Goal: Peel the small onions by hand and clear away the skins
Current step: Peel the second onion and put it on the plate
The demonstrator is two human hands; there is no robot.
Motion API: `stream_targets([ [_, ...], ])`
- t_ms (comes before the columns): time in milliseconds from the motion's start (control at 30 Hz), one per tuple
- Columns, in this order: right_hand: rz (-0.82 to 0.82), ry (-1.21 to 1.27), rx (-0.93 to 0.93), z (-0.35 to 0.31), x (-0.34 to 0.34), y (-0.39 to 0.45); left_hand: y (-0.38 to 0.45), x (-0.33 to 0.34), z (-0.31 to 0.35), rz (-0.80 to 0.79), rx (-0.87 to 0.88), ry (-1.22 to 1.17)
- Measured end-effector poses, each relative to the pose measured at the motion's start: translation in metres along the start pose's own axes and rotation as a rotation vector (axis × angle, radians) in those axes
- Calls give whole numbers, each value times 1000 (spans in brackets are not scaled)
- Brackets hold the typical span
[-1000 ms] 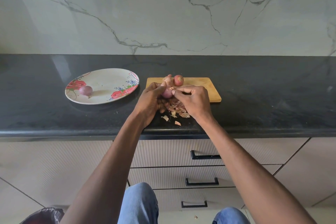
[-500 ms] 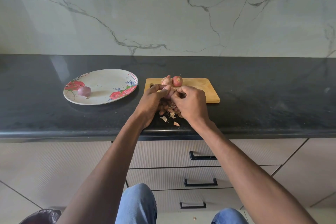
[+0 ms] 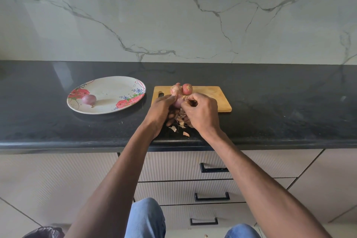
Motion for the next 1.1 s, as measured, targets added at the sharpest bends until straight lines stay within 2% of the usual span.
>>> stream_targets([
  [300, -3, 56, 38, -3, -3, 0, 1, 0, -1, 36, -58, 13],
  [533, -130, 356, 146, 3, -4, 3, -1, 1, 1, 82, -122, 19],
  [667, -140, 496, 206, 10, -3, 6, 1, 0, 1, 21, -34, -19],
  [833, -135, 495, 190, 9, -4, 6, -2, 2, 5, 2, 70, -96],
  [1100, -169, 561, 259, 15, 0, 7, -2, -2, 2, 26, 65, -152],
])
Point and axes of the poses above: each hand's wrist, its own y-axis towards the middle knuckle, its own x-axis out of the palm, z = x × y, the point moved 4 cm from there along y, towards the middle knuckle, and after that the axes turned 14 degrees about -z, right-handed, at the moved point
